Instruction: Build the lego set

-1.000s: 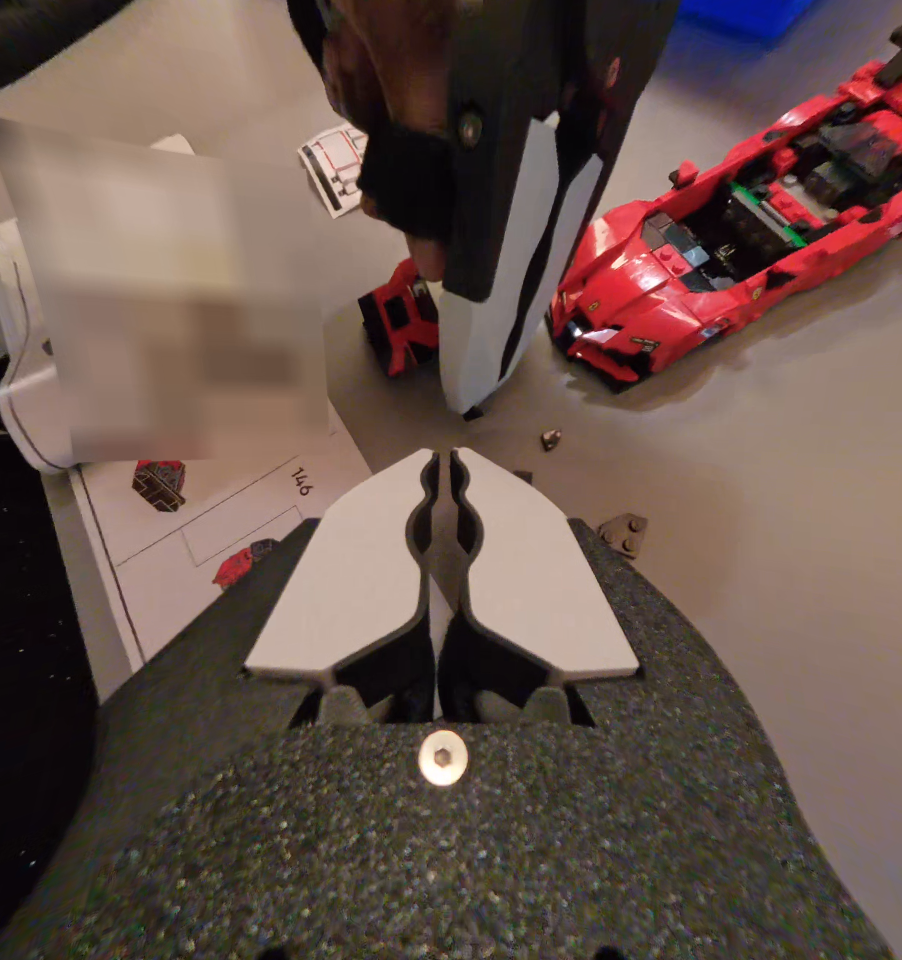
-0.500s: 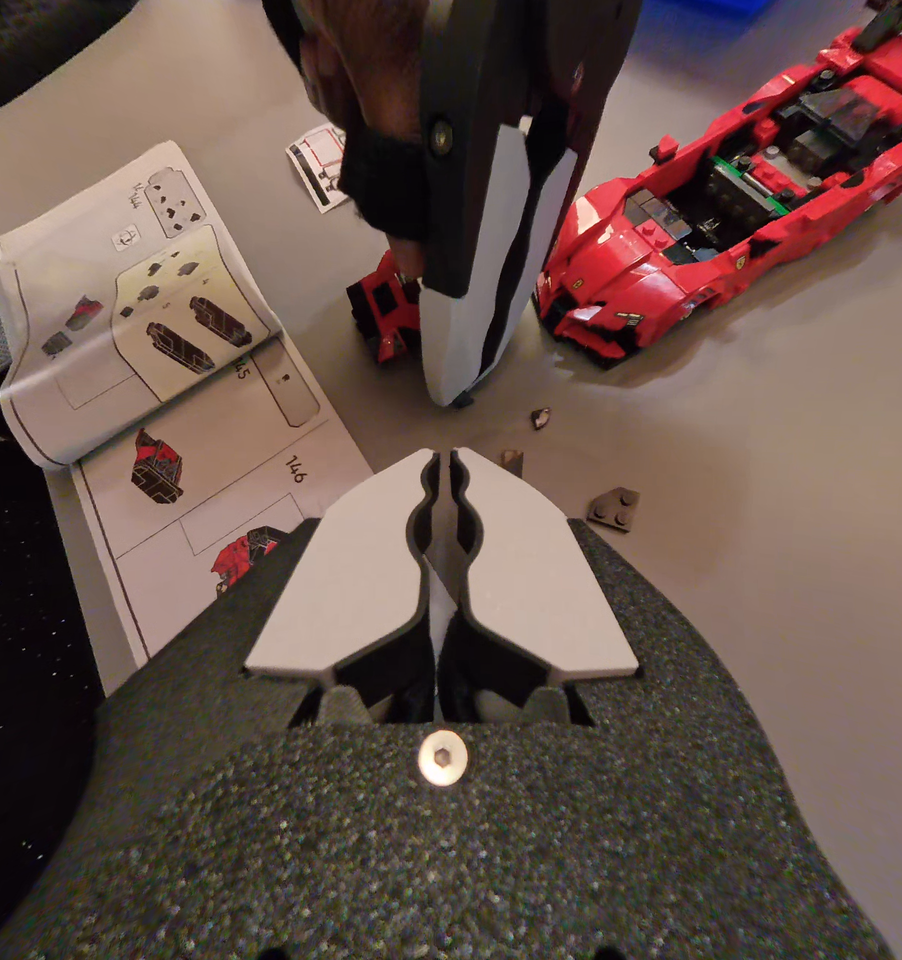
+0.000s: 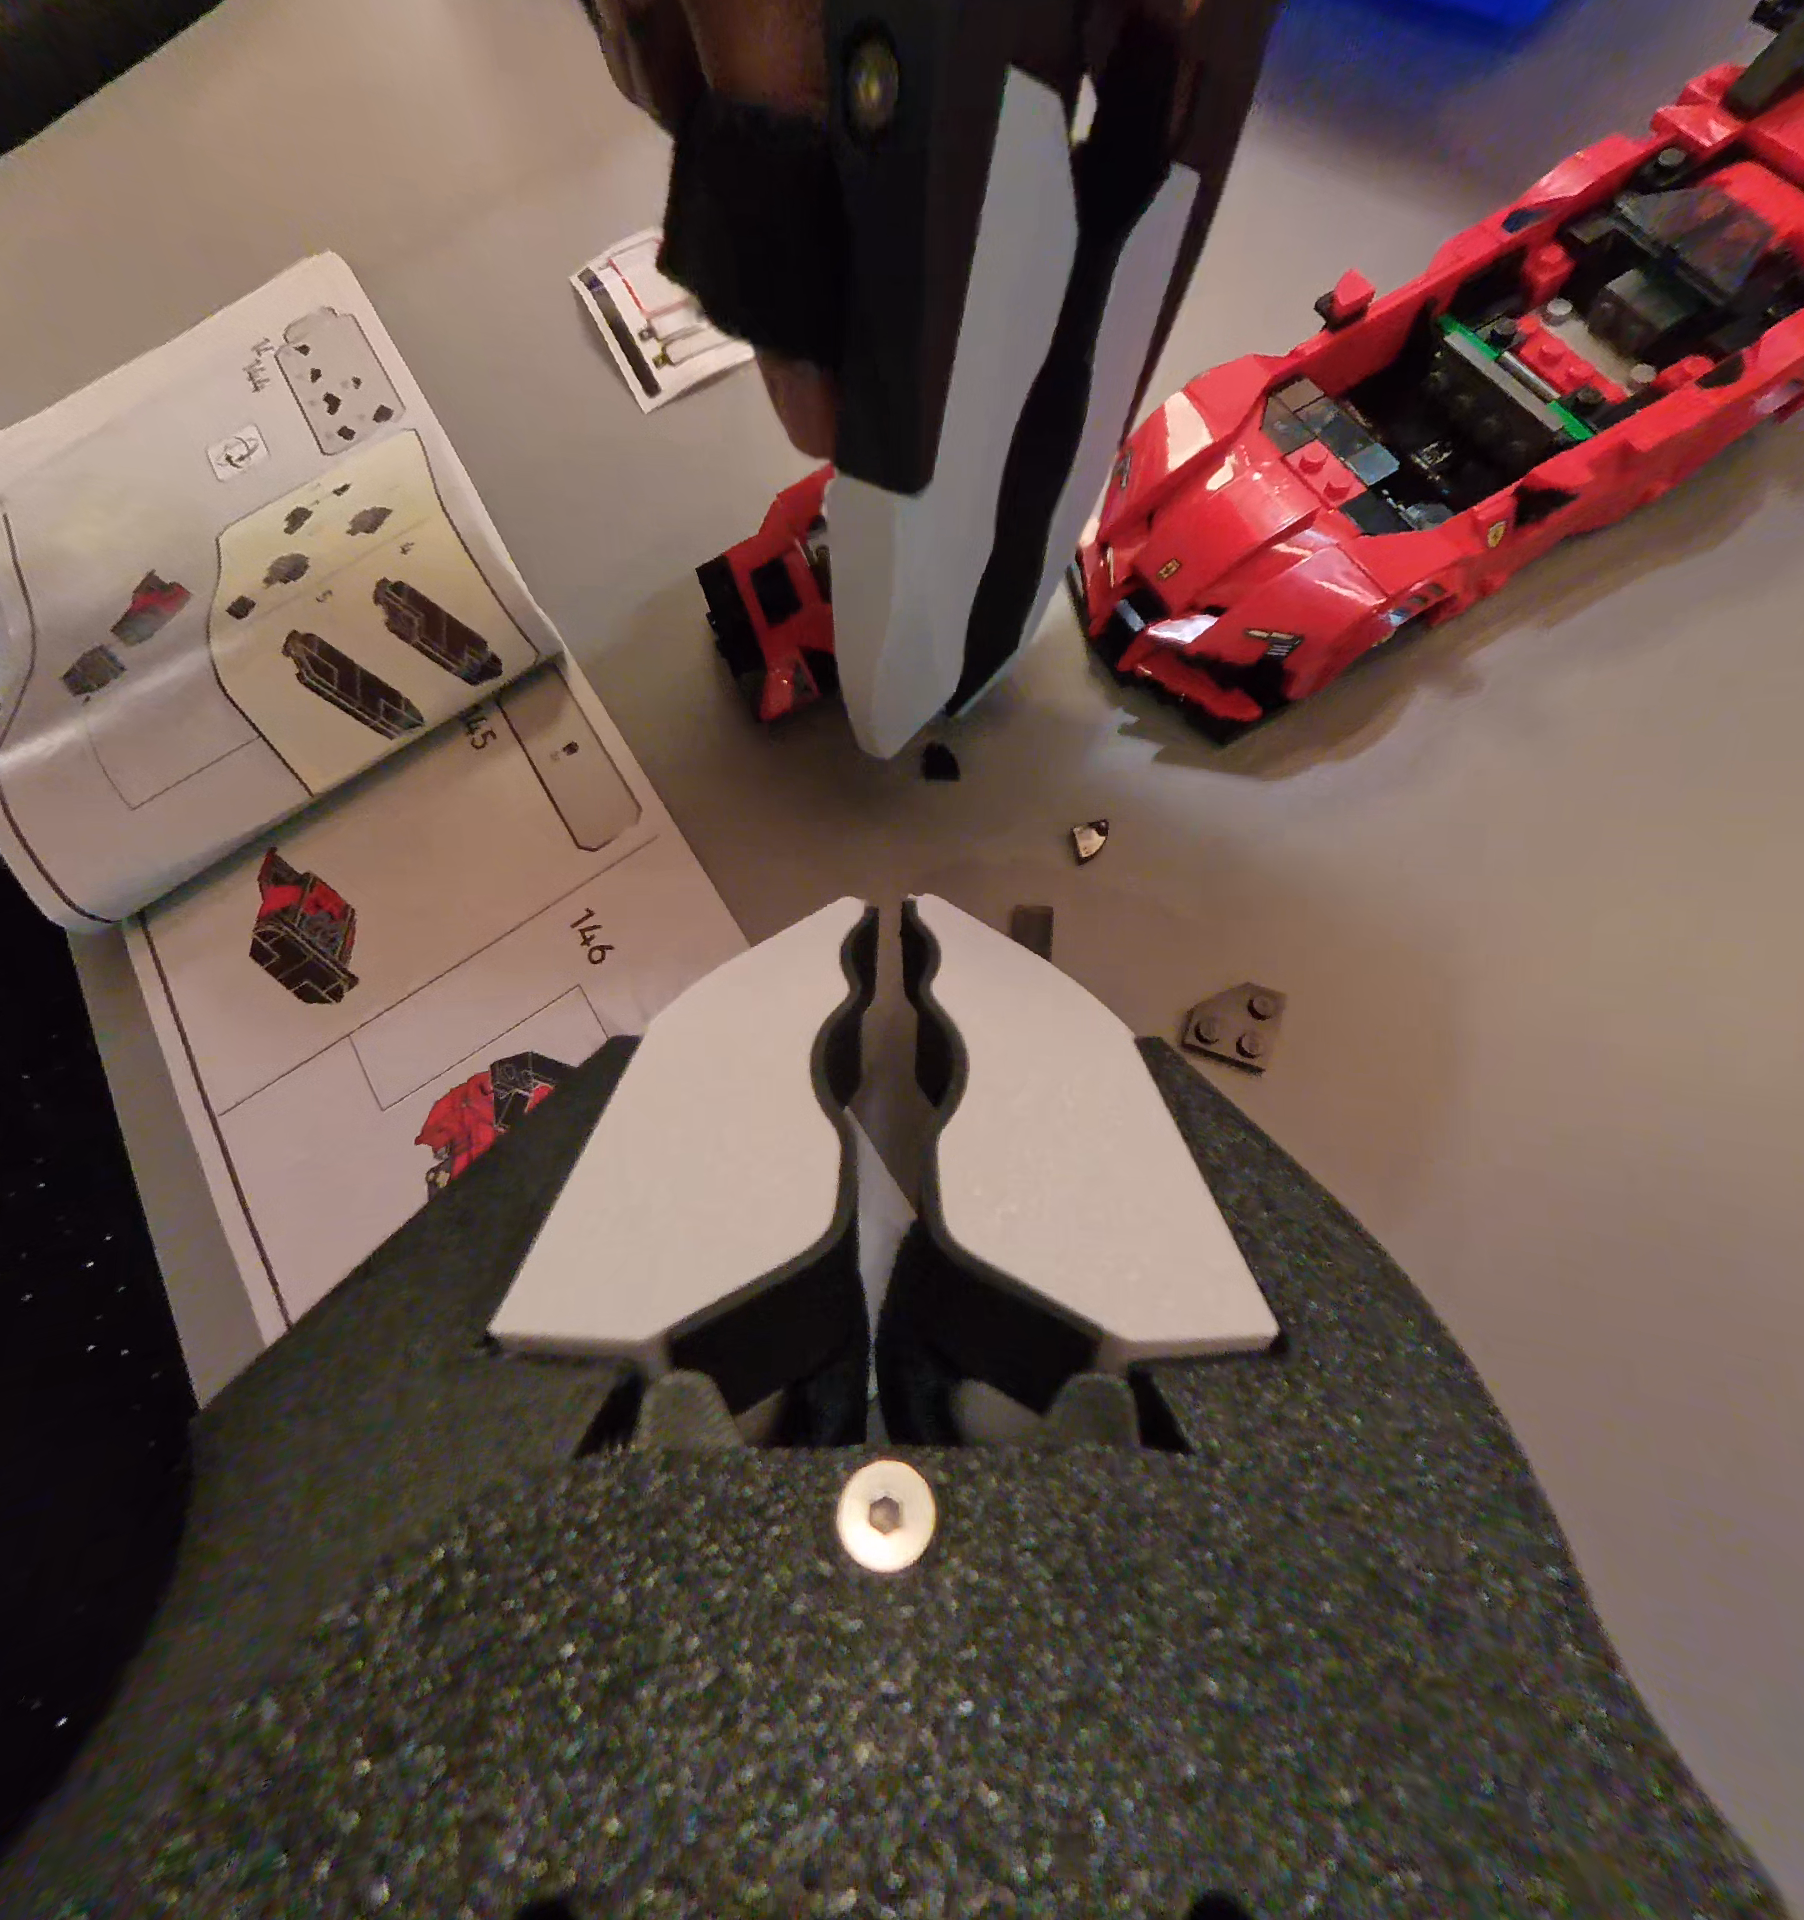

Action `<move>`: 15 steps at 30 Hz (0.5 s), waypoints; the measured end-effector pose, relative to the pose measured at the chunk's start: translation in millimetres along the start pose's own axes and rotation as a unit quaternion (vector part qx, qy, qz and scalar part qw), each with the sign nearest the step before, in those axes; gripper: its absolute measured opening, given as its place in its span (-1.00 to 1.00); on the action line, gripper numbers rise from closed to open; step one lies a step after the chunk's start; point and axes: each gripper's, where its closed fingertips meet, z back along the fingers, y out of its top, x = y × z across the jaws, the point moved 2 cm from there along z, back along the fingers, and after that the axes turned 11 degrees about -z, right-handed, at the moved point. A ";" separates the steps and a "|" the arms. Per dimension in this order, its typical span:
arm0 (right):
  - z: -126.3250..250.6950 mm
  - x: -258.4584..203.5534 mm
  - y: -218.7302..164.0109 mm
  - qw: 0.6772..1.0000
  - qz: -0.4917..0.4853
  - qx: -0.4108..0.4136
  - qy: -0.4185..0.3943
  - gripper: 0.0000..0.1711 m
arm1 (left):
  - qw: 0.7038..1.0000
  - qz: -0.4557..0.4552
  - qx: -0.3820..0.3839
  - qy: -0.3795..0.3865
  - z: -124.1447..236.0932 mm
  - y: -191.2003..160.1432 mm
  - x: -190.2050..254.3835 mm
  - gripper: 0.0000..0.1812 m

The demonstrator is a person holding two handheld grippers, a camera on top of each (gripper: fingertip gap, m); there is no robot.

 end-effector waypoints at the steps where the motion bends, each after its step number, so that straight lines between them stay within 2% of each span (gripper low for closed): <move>1: 3.2 0.1 1.5 1.000 0.001 0.007 -0.003 -0.96 | 1.000 -0.004 0.014 -0.005 4.4 1.0 2.6 -0.76; 3: 15.3 -0.3 8.1 0.999 0.009 0.038 -0.011 -0.97 | 0.998 -0.020 0.058 -0.004 19.1 3.5 10.1 -0.79; 6: 45.8 1.6 26.4 0.990 0.041 0.128 -0.039 -0.93 | 0.981 -0.095 0.165 0.026 53.4 4.4 33.8 -0.88; 9: 77.0 1.4 38.6 0.972 0.080 0.211 -0.061 -0.77 | 0.922 -0.173 0.315 0.146 97.7 -6.5 57.9 -0.95; 10: 84.0 0.1 41.3 0.966 0.085 0.234 -0.061 -0.60 | 0.891 -0.194 0.362 0.193 111.2 -15.3 68.1 -0.94; 11: 89.4 -2.1 45.0 0.960 0.083 0.261 -0.057 -0.30 | 0.855 -0.213 0.411 0.234 123.3 -25.8 80.5 -0.87; 12: 94.1 -6.7 48.7 0.953 0.079 0.291 -0.041 -0.10 | 0.816 -0.226 0.459 0.269 133.1 -37.3 94.4 -0.63; 13: 98.6 -12.3 52.4 0.944 0.068 0.323 -0.017 0.04 | 0.778 -0.234 0.501 0.297 139.7 -49.5 108.7 -0.18; 14: 102.8 -16.4 56.1 0.935 0.051 0.352 0.005 0.13 | 0.745 -0.236 0.532 0.325 143.8 -62.4 120.7 0.09; 15: 105.7 -20.5 59.0 0.927 0.034 0.372 0.028 0.14 | 0.721 -0.236 0.547 0.353 144.8 -76.2 130.2 0.14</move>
